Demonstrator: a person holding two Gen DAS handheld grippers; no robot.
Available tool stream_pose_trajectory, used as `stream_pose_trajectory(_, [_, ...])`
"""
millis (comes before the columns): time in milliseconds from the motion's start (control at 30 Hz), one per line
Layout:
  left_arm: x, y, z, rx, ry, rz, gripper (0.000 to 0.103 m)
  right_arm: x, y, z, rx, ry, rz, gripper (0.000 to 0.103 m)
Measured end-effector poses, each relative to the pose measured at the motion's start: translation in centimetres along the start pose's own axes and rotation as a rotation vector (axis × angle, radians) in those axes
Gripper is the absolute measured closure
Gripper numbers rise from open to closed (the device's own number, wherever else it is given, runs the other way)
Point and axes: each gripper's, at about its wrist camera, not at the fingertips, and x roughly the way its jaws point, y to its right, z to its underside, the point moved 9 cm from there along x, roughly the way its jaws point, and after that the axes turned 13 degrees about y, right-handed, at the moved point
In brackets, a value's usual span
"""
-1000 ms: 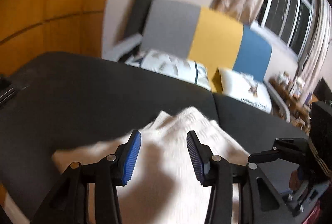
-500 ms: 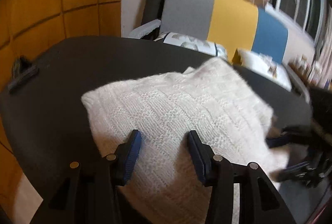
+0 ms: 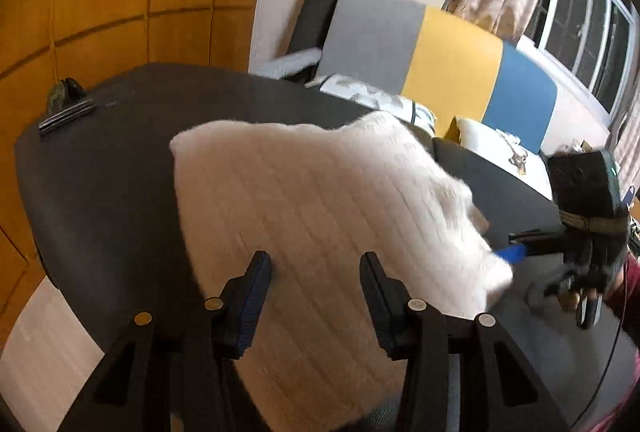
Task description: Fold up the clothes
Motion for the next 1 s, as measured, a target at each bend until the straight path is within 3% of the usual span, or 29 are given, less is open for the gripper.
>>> stream_pose_trajectory(100, [0.1, -0.1, 1.4, -0.054, 0.035, 0.037, 0.056, 0.5, -1.2, 0.4, -0.003, -0.018, -0.088, 0.030])
stream_pose_trajectory(167, [0.8, 0.2, 2.2, -0.024, -0.001, 0.010, 0.056, 0.9, -1.3, 0.3, -0.022, -0.034, -0.070, 0.030])
stream_pose_trajectory(233, [1.0, 0.8, 2.5, 0.032, -0.023, -0.013, 0.055, 1.1, -1.8, -0.3, 0.034, -0.042, -0.115, 0.028])
stream_pose_trajectory(333, [1.5, 1.1, 2.8, 0.055, -0.044, -0.032, 0.055, 2.5, -1.5, -0.6, 0.002, -0.152, -0.136, 0.028])
stream_pose_trajectory(433, [1.6, 1.0, 2.8, 0.030, -0.051, -0.040, 0.055, 3.2, -0.7, 0.3, -0.037, -0.273, -0.089, 0.031])
stream_pose_trajectory(533, [1.4, 1.2, 2.7, 0.037, -0.059, -0.035, 0.055, 3.2, 0.1, 0.5, -0.090, -0.343, 0.000, 0.047])
stream_pose_trajectory(633, [0.1, 0.7, 1.1, -0.011, -0.013, -0.041, 0.055, 3.3, -0.4, 0.1, -0.136, -0.370, 0.100, 0.046])
stream_pose_trajectory(733, [-1.3, -0.2, -1.2, -0.058, 0.087, -0.073, 0.055, 2.4, -2.9, -1.6, -0.232, -0.287, 0.173, 0.046])
stream_pose_trajectory(833, [0.5, -0.3, -0.2, -0.054, -0.003, -0.106, 0.055, 2.2, -6.0, -3.8, -0.309, -0.145, 0.194, 0.046])
stream_pose_trajectory(900, [1.3, -0.2, 0.7, -0.040, -0.034, -0.131, 0.054, 3.2, -6.9, -3.9, -0.329, -0.098, 0.190, 0.046])
stream_pose_trajectory(1000, [1.3, 0.7, 1.8, 0.021, -0.015, -0.164, 0.047, 6.0, -3.2, -0.4, -0.272, -0.198, 0.306, 0.046])
